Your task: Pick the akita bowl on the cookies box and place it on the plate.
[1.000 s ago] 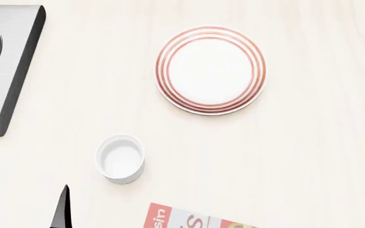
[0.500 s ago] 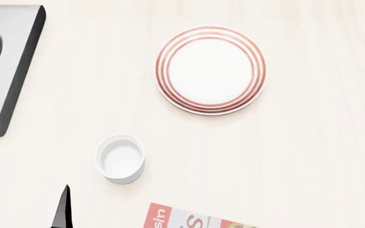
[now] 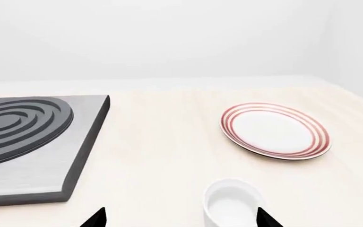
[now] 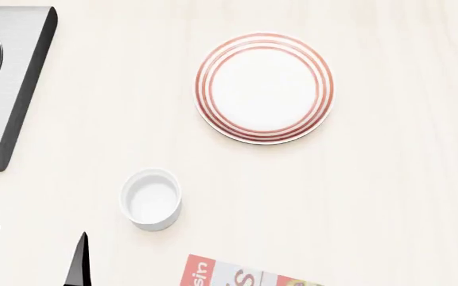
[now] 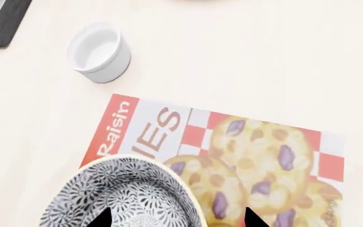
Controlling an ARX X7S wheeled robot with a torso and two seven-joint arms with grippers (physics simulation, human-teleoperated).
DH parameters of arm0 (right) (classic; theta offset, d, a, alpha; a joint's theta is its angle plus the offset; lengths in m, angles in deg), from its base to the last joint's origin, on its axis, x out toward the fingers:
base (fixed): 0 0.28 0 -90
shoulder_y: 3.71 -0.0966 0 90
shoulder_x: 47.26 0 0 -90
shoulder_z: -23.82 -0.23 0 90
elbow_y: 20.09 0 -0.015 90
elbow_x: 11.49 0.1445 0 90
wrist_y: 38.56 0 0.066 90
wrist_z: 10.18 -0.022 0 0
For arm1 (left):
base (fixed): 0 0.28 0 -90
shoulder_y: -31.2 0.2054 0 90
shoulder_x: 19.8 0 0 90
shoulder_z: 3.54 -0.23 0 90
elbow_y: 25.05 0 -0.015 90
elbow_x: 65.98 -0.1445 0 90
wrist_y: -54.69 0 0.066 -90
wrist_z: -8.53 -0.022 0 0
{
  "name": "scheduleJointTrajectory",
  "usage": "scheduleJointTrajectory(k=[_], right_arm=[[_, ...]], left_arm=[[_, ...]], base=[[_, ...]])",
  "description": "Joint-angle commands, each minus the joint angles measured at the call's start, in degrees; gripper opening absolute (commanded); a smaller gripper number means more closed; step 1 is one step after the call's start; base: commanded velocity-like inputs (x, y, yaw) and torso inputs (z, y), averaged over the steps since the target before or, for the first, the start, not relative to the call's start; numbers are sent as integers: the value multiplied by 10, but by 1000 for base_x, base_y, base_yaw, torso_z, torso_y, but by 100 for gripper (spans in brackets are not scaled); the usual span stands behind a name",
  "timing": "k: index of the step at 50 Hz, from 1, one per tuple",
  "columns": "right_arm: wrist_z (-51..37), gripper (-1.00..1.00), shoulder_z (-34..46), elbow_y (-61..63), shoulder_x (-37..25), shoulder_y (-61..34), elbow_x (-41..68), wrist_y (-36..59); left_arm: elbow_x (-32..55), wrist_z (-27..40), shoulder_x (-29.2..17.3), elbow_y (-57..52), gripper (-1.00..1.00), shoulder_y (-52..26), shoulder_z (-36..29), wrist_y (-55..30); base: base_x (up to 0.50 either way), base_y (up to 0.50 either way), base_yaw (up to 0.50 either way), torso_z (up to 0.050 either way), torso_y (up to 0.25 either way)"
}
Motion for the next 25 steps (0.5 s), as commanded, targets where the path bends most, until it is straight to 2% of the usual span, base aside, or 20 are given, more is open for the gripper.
scheduleJointTrajectory(k=[1, 13, 14, 25], right_arm=[[15, 100, -13, 1, 21, 16, -15, -5], [19, 100, -12, -1, 22, 27, -19, -9], [20, -100, -13, -2, 21, 27, -19, -10], [23, -100, -14, -5, 20, 34, -23, -13]], left_arm=[[6, -19, 10, -2, 100, 2, 15, 14], [7, -17, 7, 0, 100, 1, 12, 17], [7, -17, 7, 0, 100, 1, 12, 17], [8, -14, 4, -2, 100, 1, 9, 18]], base=[[0, 0, 0, 0, 0], [0, 0, 0, 0, 0], [0, 0, 0, 0, 0], [0, 0, 0, 0, 0]])
